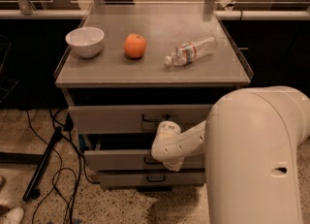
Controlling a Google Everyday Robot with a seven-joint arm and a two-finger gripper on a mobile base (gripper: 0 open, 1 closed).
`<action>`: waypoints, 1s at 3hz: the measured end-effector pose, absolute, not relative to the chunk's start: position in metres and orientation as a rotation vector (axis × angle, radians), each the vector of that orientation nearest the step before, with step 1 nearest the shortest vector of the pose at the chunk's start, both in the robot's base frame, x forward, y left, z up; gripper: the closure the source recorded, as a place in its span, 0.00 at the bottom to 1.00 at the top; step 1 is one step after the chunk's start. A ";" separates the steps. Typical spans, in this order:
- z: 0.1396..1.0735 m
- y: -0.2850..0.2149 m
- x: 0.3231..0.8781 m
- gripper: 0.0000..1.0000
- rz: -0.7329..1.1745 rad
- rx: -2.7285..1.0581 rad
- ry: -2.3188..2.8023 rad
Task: Close middle drawer
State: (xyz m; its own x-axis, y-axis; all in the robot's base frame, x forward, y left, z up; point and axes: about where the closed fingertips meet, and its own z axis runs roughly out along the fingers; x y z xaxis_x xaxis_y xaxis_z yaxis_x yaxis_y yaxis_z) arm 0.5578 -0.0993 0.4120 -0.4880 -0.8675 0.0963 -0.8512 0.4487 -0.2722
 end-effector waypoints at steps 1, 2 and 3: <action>0.412 -0.099 0.558 0.36 -0.442 -1.559 2.625; 0.412 -0.099 0.558 0.13 -0.442 -1.559 2.625; 0.412 -0.099 0.558 0.00 -0.442 -1.559 2.625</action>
Offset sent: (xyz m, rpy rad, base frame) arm 0.0000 0.0000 0.0000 0.0000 0.0000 0.0000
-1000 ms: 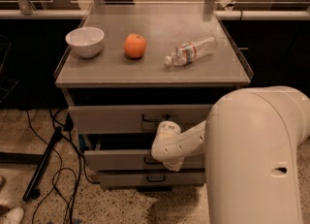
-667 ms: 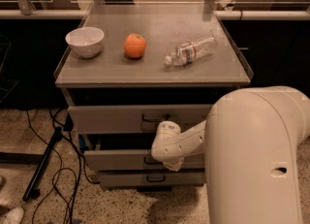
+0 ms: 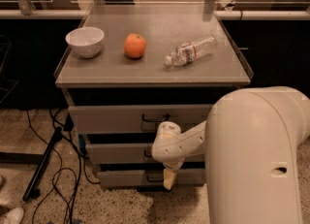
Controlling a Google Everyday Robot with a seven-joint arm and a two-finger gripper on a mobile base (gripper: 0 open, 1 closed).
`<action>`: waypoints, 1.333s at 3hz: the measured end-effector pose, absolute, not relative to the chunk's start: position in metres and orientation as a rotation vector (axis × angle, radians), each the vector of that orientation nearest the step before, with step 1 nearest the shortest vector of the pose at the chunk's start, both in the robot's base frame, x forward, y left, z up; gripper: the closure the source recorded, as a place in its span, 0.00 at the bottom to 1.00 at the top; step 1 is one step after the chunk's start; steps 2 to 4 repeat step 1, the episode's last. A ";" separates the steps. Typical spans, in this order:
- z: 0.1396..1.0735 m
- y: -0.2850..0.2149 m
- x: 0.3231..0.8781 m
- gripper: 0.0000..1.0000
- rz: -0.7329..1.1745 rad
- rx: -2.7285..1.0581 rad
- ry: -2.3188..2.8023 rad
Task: Close middle drawer
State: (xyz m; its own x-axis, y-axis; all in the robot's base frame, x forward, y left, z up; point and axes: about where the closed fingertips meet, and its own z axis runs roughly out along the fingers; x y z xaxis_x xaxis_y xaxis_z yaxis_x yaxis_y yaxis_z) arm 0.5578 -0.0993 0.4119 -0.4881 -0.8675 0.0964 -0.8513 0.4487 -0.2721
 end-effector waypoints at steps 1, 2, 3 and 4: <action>0.412 -0.099 0.558 0.00 -0.442 -1.559 2.625; 0.412 -0.099 0.558 0.00 -0.442 -1.559 2.625; 0.412 -0.099 0.558 0.00 -0.442 -1.559 2.625; 0.412 -0.099 0.558 0.00 -0.442 -1.559 2.625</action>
Offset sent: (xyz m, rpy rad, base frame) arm 0.0000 0.0000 0.0000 0.0000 0.0000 0.0000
